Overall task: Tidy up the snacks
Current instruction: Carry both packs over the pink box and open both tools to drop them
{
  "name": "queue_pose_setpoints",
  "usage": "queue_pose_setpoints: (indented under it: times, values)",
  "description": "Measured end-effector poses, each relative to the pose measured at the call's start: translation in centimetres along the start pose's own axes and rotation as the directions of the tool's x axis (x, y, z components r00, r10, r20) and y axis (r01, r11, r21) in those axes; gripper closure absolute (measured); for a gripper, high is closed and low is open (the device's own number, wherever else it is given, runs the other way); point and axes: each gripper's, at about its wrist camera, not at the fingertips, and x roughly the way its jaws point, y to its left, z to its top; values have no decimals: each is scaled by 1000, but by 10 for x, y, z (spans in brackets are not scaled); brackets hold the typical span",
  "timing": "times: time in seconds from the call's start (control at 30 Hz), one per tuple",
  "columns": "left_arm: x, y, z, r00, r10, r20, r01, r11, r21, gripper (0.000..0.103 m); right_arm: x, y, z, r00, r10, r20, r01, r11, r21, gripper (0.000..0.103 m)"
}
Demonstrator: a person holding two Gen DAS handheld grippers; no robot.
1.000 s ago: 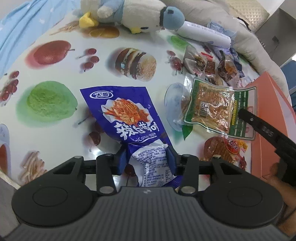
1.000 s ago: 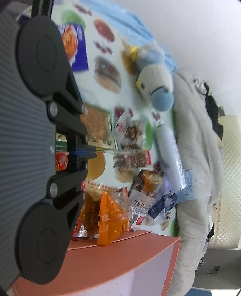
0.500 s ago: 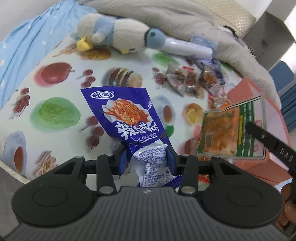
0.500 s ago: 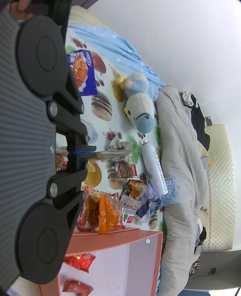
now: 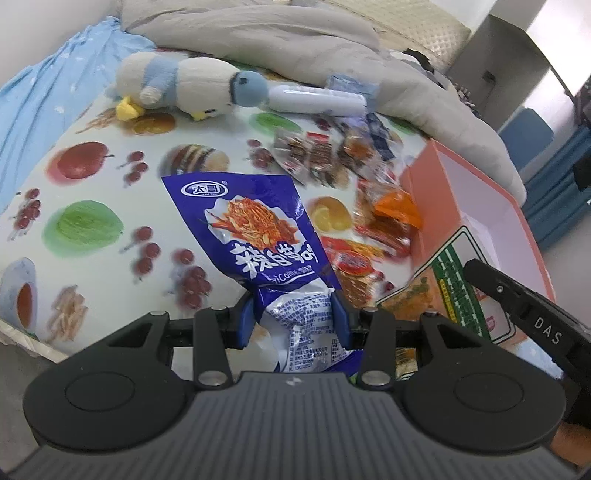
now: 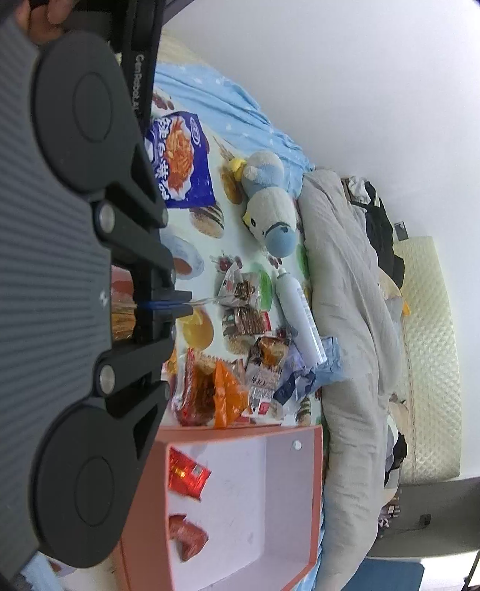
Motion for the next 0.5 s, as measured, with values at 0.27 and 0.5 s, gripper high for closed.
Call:
queue_pose_setpoints:
  times: [0.27,0.5]
  values:
    - [-4,-44,-4,999,-33,-31,36,995,92,55,-30,-22,4,999,-32,-7,33,999,40,100]
    - [-6,-95,11,996,-77,-37,82,980,182,55,-51,-47,21,999,-50,7,49,995,82,100]
